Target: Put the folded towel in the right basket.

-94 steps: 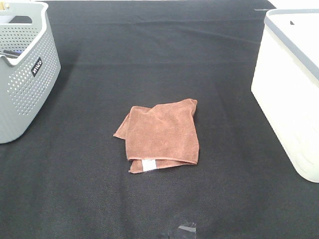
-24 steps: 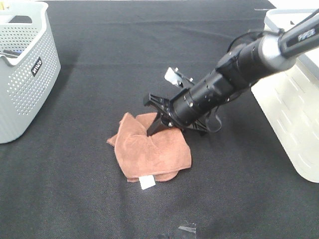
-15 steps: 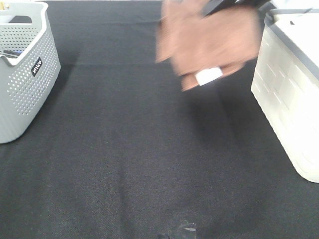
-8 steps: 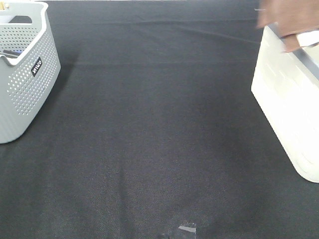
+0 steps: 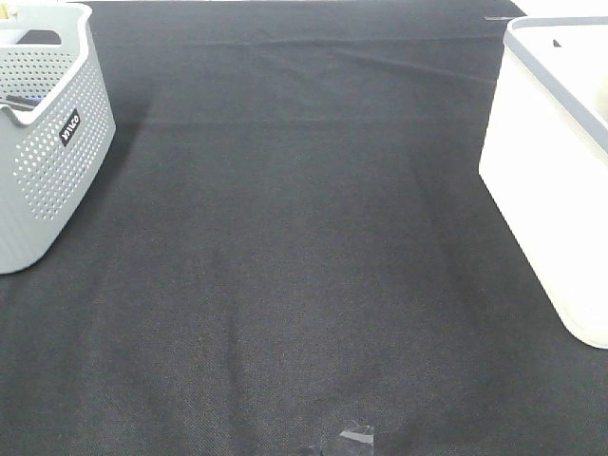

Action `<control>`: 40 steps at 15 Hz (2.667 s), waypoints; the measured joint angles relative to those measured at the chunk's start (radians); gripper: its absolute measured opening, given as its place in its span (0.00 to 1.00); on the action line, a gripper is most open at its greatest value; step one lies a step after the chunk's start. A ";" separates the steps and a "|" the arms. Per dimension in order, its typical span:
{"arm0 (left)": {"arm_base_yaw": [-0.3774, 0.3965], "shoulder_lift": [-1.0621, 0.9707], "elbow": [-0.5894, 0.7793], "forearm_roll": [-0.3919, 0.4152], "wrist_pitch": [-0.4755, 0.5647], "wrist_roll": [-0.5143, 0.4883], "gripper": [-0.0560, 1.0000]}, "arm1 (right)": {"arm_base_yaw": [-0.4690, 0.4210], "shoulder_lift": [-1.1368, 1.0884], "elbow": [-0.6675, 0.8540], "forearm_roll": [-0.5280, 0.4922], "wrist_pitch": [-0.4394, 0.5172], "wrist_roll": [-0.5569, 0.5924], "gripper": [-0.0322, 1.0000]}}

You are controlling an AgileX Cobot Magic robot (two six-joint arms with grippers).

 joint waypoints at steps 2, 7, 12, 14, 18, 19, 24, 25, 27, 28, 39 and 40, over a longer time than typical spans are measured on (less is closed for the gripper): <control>0.000 0.000 0.000 0.000 0.000 0.000 0.99 | 0.000 0.010 0.000 -0.003 0.002 0.005 0.26; 0.000 0.000 0.000 0.000 0.000 0.000 0.99 | 0.000 0.021 0.000 -0.002 0.028 0.006 0.92; 0.000 0.000 0.000 0.000 0.000 0.000 0.99 | 0.000 0.021 0.000 0.012 0.056 0.001 0.97; 0.000 0.000 0.000 0.000 0.000 0.000 0.99 | 0.002 0.021 0.000 0.012 0.089 -0.009 0.97; 0.000 0.000 0.000 0.000 0.000 0.000 0.99 | 0.126 -0.046 0.000 -0.075 0.100 0.036 0.97; 0.000 0.000 0.000 0.000 0.000 0.000 0.99 | 0.126 -0.046 0.000 -0.075 0.100 0.036 0.97; 0.000 0.000 0.000 0.000 0.000 0.000 0.99 | 0.282 -0.170 0.021 -0.214 0.149 0.120 0.97; 0.000 0.000 0.000 0.000 0.000 0.000 0.99 | 0.304 -0.219 0.061 -0.214 0.149 0.122 0.97; 0.000 0.000 0.000 0.000 0.000 0.000 0.99 | 0.357 -0.410 0.236 -0.214 0.131 0.123 0.97; 0.000 0.000 0.000 0.000 0.000 0.000 0.99 | 0.366 -0.496 0.337 -0.210 0.103 0.123 0.97; 0.000 0.000 0.000 0.000 0.000 0.000 0.99 | 0.366 -1.573 1.092 -0.207 0.033 0.032 0.97; 0.000 0.000 0.000 0.000 0.000 0.000 0.99 | 0.366 -1.649 1.120 -0.209 0.063 0.028 0.97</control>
